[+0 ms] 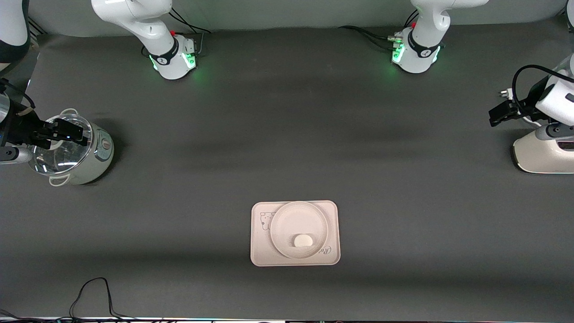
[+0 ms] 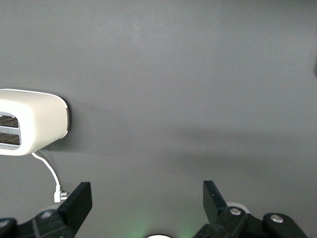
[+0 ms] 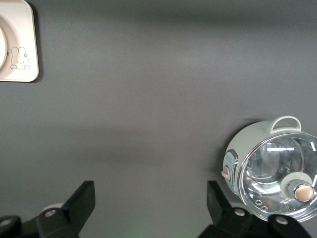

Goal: Place bun in plate and plate on tray

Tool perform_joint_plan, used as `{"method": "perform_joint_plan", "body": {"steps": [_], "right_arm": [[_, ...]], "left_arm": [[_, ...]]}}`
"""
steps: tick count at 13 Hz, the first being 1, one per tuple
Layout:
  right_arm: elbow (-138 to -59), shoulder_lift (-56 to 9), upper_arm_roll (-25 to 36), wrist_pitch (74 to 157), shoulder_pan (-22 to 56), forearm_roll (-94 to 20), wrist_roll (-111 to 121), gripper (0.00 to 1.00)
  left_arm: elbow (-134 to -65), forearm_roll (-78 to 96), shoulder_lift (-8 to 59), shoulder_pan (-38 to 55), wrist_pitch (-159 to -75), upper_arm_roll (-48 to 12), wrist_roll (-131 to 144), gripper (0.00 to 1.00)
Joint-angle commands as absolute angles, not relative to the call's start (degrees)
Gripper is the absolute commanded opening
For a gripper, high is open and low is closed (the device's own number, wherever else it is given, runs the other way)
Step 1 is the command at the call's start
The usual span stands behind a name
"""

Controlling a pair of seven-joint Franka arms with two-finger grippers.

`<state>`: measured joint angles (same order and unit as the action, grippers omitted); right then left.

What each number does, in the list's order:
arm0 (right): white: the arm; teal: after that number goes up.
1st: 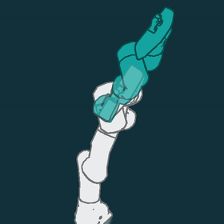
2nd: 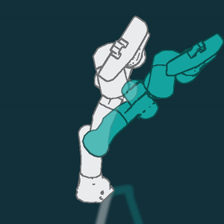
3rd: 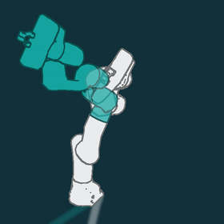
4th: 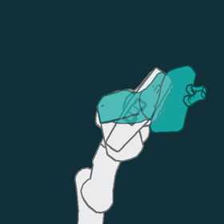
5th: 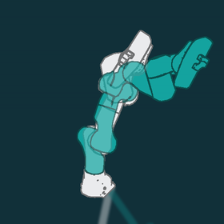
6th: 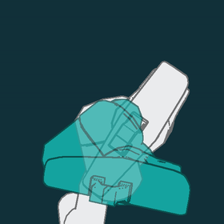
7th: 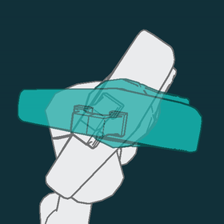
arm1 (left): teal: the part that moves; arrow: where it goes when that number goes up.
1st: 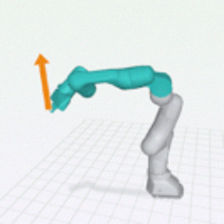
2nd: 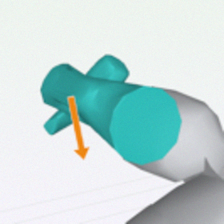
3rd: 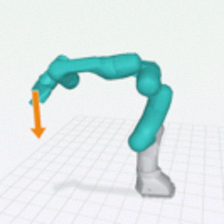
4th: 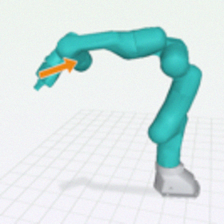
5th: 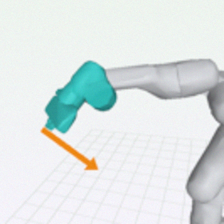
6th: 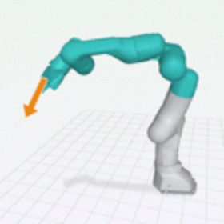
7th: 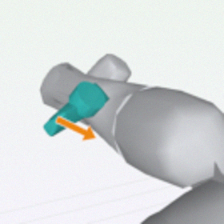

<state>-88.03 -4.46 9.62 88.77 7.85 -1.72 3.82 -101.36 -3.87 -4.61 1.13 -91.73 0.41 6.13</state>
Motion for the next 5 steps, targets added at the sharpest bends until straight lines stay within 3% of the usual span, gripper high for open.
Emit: {"method": "perform_joint_plan", "body": {"steps": [1, 5], "right_arm": [[-88.94, -3.52, 9.58, 88.77, 8.00, -0.44, 5.01, 1.00], [-88.95, -3.60, 9.49, 88.77, 8.09, 0.26, 4.83, 1.00]], "left_arm": [[-99.93, -4.39, -4.13, 0.97, -90.61, 0.44, 5.54, 1.00], [-99.84, -4.39, -4.13, 0.97, -90.62, 0.44, 5.45, 1.00]]}}
